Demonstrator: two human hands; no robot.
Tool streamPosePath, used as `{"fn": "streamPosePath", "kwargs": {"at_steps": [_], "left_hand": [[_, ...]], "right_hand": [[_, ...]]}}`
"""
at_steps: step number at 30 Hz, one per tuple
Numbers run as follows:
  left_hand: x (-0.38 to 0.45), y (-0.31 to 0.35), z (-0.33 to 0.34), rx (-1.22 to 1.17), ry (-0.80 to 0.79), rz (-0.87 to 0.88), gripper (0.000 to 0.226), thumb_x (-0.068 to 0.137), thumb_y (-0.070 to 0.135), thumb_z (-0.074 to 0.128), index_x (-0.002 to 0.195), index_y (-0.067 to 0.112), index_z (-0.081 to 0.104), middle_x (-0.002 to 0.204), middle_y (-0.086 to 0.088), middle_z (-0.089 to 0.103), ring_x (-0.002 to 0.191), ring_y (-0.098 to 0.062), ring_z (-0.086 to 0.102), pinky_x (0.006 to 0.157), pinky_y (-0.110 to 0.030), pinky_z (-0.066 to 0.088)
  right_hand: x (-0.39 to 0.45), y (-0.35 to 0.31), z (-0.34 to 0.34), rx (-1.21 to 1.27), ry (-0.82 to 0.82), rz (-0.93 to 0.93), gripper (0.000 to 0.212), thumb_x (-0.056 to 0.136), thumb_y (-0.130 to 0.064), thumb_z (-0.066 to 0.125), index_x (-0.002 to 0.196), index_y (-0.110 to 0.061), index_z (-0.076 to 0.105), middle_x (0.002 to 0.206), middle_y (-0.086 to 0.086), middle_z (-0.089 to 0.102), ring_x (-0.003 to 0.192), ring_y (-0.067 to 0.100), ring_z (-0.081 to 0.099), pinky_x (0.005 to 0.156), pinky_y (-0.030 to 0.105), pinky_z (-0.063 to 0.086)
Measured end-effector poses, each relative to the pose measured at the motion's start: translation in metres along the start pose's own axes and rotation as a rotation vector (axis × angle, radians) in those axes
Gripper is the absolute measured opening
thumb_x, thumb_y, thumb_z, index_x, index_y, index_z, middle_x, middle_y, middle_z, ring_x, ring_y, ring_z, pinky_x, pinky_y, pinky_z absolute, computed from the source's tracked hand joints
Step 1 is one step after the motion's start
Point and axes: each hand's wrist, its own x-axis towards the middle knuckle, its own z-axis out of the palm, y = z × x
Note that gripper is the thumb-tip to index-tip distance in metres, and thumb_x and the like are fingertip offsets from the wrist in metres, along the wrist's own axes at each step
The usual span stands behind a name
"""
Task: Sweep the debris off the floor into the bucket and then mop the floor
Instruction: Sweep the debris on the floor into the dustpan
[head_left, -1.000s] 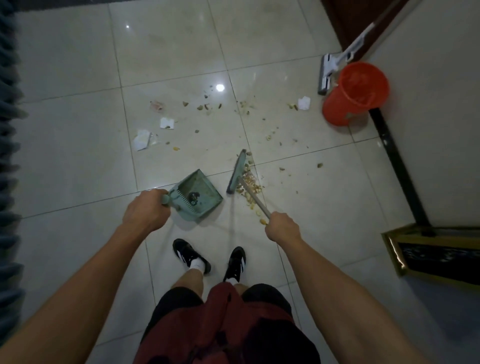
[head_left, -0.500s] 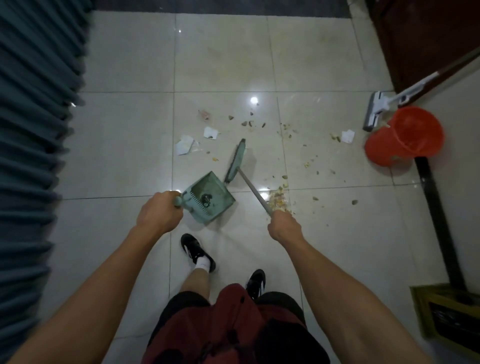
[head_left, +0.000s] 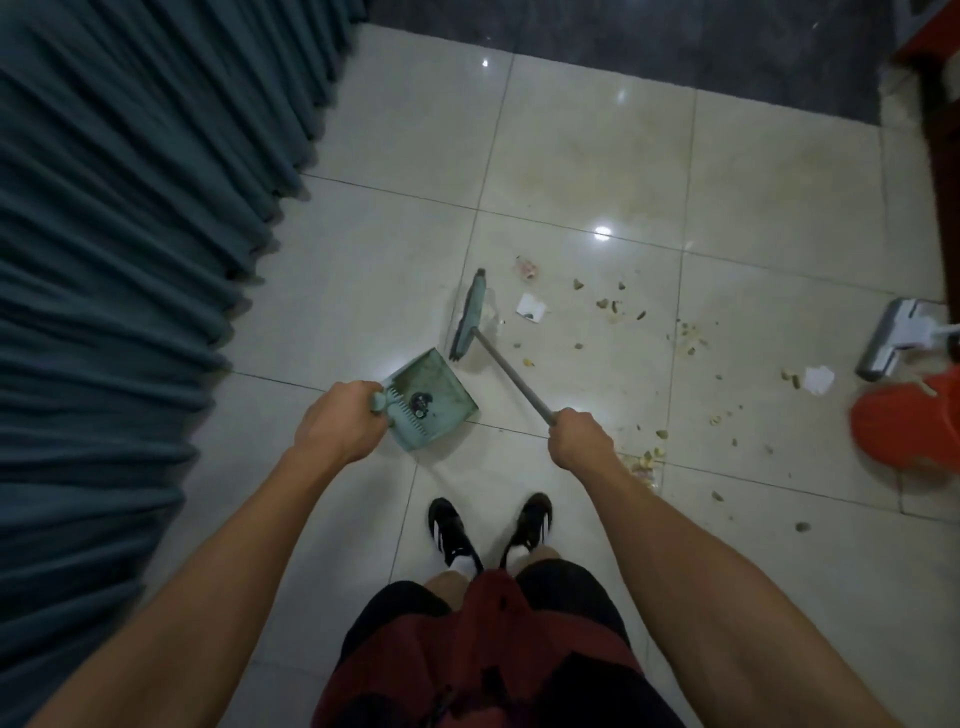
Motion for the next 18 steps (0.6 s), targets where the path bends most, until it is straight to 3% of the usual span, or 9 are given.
{"fn": "streamPosePath", "kwargs": {"at_steps": [9, 13, 18], "left_hand": [[0.054, -0.006, -0.034, 0.026, 0.035, -0.127, 0.012, 0.09, 0.017, 0.057, 0.085, 0.026, 0.063, 0.081, -0.002, 0.067, 0.075, -0.028, 0.065, 0.074, -0.04, 0.059], [0.079, 0.007, -0.053, 0.031, 0.035, -0.182, 0.016, 0.092, 0.02, 0.056, 0.079, 0.028, 0.059, 0.077, -0.002, 0.066, 0.073, -0.027, 0.064, 0.073, -0.042, 0.06], [0.104, 0.033, -0.062, 0.024, 0.018, -0.208, 0.013, 0.089, 0.019, 0.058, 0.091, 0.03, 0.065, 0.084, -0.002, 0.069, 0.079, -0.029, 0.066, 0.076, -0.04, 0.06]], "right_hand": [[0.084, -0.069, -0.049, 0.002, -0.103, -0.14, 0.031, 0.094, -0.014, 0.049, 0.124, -0.01, 0.058, 0.106, 0.009, 0.061, 0.083, 0.026, 0.058, 0.068, 0.032, 0.05], [0.122, -0.089, -0.083, 0.091, -0.199, -0.161, 0.035, 0.085, -0.01, 0.048, 0.119, -0.006, 0.056, 0.094, 0.009, 0.054, 0.082, 0.029, 0.062, 0.07, 0.039, 0.059], [0.158, -0.101, -0.106, 0.066, -0.247, -0.215, 0.032, 0.089, -0.005, 0.045, 0.12, -0.005, 0.052, 0.09, 0.008, 0.047, 0.079, 0.028, 0.061, 0.072, 0.042, 0.061]]}}
